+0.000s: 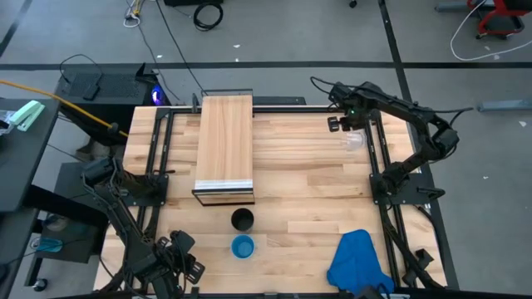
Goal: Stack small to large cups/mugs on shelf
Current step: Move the transparent mug to the bottom of the table
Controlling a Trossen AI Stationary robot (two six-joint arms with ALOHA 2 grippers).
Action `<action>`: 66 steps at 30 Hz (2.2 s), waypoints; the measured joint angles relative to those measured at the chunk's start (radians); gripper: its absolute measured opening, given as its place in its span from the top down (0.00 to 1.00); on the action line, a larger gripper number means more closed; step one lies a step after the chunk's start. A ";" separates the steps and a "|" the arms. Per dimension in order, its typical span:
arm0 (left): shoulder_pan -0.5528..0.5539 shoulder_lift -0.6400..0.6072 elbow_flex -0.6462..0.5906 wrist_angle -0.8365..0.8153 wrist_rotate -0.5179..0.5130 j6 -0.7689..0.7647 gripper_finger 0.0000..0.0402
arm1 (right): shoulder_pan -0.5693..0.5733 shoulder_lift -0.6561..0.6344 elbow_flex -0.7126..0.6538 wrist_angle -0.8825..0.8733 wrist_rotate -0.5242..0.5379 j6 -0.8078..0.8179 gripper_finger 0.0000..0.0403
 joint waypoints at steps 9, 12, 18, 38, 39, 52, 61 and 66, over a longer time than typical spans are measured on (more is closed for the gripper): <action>0.004 0.000 0.000 -0.008 -0.040 0.000 0.73 | 0.057 0.012 0.002 -0.004 0.054 -0.024 0.80; 0.007 0.000 0.000 -0.007 -0.041 0.000 0.73 | 0.077 0.032 0.002 -0.005 0.071 -0.025 0.80; 0.011 0.000 0.000 -0.006 -0.041 -0.003 0.73 | 0.096 0.060 0.002 -0.002 0.077 -0.025 0.80; 0.011 0.000 0.000 -0.005 -0.040 -0.004 0.73 | 0.103 0.121 0.002 0.037 0.028 -0.068 0.76; 0.011 0.000 0.000 -0.006 -0.040 -0.003 0.73 | 0.103 0.121 0.002 0.039 0.028 -0.072 0.75; 0.011 0.000 0.000 -0.006 -0.040 -0.002 0.73 | 0.103 0.121 -0.001 0.027 0.041 -0.075 0.70; 0.011 0.000 0.000 -0.007 -0.040 0.000 0.73 | 0.100 0.121 -0.054 0.016 0.079 -0.076 0.70; 0.011 0.000 0.000 -0.007 -0.040 0.000 0.73 | 0.100 0.121 -0.054 0.018 0.099 -0.075 0.71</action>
